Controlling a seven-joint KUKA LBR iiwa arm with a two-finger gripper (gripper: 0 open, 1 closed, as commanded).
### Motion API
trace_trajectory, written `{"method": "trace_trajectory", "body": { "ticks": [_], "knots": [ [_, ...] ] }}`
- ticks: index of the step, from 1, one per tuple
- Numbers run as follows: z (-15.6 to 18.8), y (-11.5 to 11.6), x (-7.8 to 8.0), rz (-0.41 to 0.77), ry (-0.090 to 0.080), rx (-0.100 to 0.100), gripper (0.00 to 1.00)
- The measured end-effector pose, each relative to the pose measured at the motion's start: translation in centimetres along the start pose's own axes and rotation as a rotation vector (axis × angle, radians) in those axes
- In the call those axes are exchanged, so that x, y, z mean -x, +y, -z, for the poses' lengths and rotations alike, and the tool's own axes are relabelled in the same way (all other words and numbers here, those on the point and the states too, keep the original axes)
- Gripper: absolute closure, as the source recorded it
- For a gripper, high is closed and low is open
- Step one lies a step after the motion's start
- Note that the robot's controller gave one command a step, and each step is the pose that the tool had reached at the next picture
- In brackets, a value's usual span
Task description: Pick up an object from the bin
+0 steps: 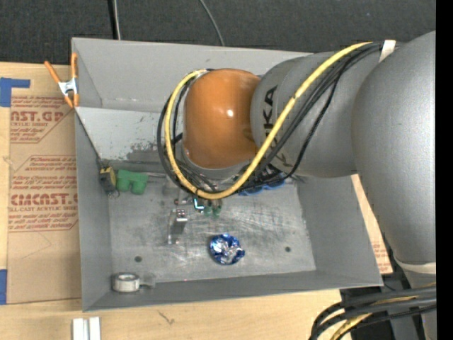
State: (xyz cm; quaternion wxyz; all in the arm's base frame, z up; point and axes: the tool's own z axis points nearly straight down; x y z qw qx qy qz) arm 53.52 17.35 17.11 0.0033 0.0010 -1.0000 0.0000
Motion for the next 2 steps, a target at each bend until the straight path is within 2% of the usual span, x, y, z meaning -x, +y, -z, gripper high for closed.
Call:
{"method": "trace_trajectory", "body": {
  "ticks": [1,2],
  "knots": [
    [-2.9,-6.9,1.2,0.606,-0.006,-0.003,0.00],
    [-4.7,-14.3,-4.7,0.817,-0.003,-0.002,0.00]
  ]
}}
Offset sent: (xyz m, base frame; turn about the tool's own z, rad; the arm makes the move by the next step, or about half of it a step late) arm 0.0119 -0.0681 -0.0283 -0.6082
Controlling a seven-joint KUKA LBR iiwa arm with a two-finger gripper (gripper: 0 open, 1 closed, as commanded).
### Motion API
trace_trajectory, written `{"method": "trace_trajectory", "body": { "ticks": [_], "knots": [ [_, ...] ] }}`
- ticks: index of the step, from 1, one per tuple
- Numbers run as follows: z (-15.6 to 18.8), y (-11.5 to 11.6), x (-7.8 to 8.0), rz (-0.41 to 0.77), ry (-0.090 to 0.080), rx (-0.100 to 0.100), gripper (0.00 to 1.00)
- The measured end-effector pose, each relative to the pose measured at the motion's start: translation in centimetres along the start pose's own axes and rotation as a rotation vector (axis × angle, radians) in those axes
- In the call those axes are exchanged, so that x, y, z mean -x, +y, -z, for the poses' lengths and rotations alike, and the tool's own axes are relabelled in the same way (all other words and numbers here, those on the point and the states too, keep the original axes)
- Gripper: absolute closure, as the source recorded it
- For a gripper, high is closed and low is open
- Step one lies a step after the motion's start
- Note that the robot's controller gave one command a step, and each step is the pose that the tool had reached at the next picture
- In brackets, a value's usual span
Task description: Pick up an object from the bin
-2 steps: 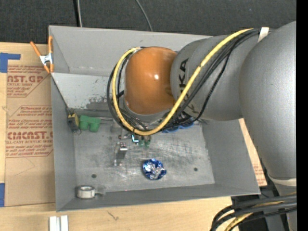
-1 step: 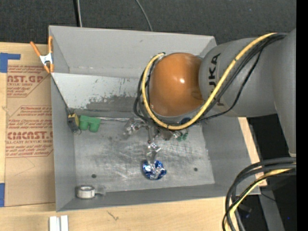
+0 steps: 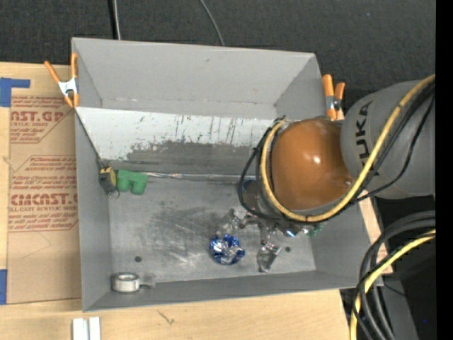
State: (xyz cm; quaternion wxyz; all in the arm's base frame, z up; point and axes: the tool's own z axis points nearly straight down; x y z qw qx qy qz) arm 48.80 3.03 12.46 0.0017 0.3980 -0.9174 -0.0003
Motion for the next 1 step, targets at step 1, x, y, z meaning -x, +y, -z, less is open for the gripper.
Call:
{"method": "trace_trajectory", "body": {
  "ticks": [1],
  "knots": [
    [1.14,0.78,1.34,-0.156,-0.005,0.000,0.00]
  ]
}}
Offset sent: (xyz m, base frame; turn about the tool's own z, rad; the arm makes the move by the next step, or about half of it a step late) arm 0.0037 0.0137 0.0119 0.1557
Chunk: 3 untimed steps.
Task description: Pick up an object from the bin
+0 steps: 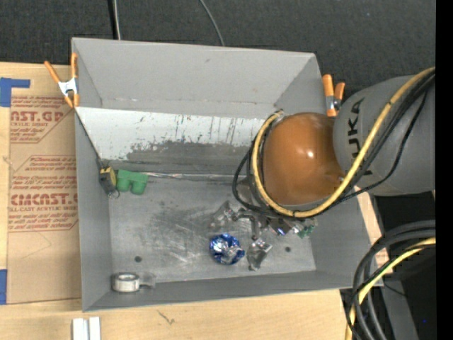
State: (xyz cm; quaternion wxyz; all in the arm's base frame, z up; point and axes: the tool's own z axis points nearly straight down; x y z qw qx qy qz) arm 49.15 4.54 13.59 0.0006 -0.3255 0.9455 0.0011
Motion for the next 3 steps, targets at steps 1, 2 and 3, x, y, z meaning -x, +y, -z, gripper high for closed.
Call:
{"method": "trace_trajectory", "body": {
  "ticks": [1,2,3],
  "knots": [
    [-6.2,-0.2,-0.8,0.055,-0.021,-0.012,0.00],
    [-6.3,-2.6,-1.1,0.175,-0.010,-0.003,0.00],
    [-6.2,-2.7,-1.1,0.173,-0.009,-0.004,1.00]
  ]
}}
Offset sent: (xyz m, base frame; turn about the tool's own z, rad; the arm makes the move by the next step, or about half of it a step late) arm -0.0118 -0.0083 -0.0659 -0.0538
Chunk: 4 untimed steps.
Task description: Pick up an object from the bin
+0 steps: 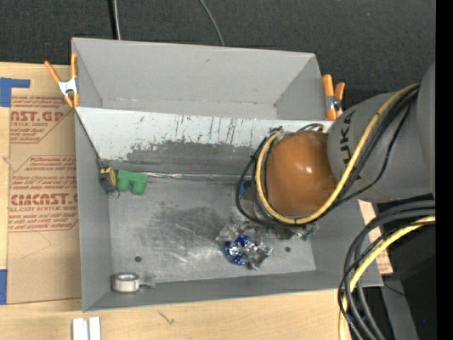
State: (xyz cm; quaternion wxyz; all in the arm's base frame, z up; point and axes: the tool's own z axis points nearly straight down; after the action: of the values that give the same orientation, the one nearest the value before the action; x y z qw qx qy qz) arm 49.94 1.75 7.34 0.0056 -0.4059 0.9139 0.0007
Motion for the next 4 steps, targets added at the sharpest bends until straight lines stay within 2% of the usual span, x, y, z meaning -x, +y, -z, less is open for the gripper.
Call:
{"method": "trace_trajectory", "body": {
  "ticks": [1,2,3,4],
  "knots": [
    [0.3,0.1,0.1,-0.001,0.008,0.004,1.00],
    [0.3,0.1,0.2,-0.003,0.010,0.004,1.00],
    [2.2,0.2,0.3,-0.004,0.009,0.003,1.00],
    [5.5,0.2,0.4,-0.004,0.008,0.002,1.00]
  ]
}}
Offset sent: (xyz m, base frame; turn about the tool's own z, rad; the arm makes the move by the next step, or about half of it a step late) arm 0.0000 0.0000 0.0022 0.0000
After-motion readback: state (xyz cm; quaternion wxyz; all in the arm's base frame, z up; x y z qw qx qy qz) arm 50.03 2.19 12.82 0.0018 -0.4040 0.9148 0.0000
